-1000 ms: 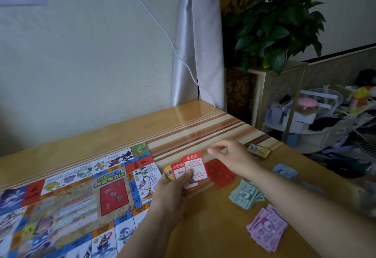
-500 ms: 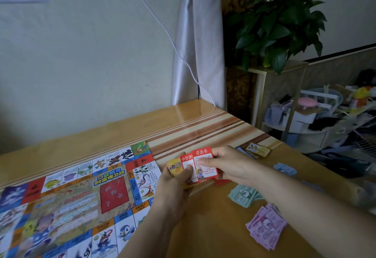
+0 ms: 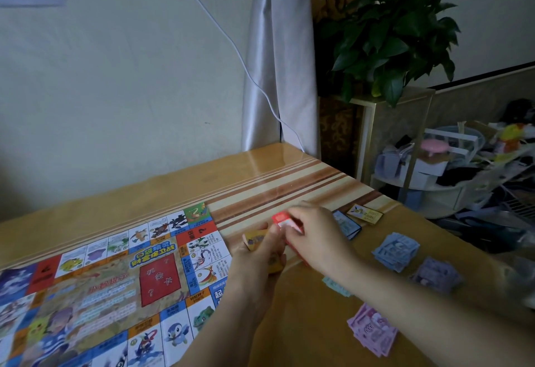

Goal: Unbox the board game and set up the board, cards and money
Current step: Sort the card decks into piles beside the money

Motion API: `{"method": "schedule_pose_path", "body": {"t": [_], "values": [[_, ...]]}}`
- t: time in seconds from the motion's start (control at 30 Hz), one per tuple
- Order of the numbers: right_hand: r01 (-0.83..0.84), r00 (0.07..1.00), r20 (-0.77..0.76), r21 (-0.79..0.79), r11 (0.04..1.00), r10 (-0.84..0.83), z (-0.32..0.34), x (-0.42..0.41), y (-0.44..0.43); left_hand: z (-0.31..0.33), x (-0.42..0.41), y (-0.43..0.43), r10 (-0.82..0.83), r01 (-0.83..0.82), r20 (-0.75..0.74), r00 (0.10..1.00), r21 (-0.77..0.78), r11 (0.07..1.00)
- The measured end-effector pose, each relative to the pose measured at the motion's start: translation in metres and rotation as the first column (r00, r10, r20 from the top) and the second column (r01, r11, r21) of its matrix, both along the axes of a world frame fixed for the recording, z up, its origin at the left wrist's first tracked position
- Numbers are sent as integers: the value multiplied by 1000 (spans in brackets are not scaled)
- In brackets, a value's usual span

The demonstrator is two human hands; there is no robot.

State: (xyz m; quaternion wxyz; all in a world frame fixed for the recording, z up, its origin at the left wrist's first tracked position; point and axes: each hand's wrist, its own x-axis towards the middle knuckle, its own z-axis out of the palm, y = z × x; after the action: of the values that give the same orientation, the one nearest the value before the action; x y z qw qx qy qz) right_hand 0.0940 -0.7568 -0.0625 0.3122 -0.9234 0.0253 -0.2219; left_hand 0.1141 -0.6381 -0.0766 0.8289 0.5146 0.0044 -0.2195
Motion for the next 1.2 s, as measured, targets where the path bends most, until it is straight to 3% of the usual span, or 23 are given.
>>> {"method": "schedule_pose_path", "body": {"t": [0.13,0.27,0.37,0.47,0.53,0.63,0.8,0.93,1.03,1.1,1.2], "values": [[-45,998,23,-220,974,52,-11,-2,1,3,-3,2,-50,48,60,997,23,999],[-159,987,-59,-263,952,148,-9,-3,-6,0,-4,5,-48,48,28,998,0,999],[-278,938,-223,-18,960,267,3,-5,-17,0,-1,6,-18,19,-25,1000,14,1000],[-169,961,-181,218,961,210,13,-1,-30,0,3,7,-14,15,-21,1000,54,998],[-105,969,-197,226,968,152,15,2,-37,0,5,6,-38,36,22,999,95,995],[-108,944,-269,293,950,190,11,5,-37,-1,7,6,-76,68,64,995,120,990],[-30,955,-266,353,935,131,4,10,-38,-3,7,3,-43,43,-3,999,117,992],[-2,997,-69,457,889,38,10,10,-41,-3,16,10,55,-55,-78,995,-5,998],[59,997,35,304,951,-73,6,5,-40,0,21,15,73,-81,-113,991,-73,994],[57,998,-52,213,975,-47,-4,3,-34,3,20,15,72,-85,-134,988,-91,992],[28,972,-230,290,957,41,-18,2,-27,4,20,13,71,-87,-151,986,-108,990]]}}
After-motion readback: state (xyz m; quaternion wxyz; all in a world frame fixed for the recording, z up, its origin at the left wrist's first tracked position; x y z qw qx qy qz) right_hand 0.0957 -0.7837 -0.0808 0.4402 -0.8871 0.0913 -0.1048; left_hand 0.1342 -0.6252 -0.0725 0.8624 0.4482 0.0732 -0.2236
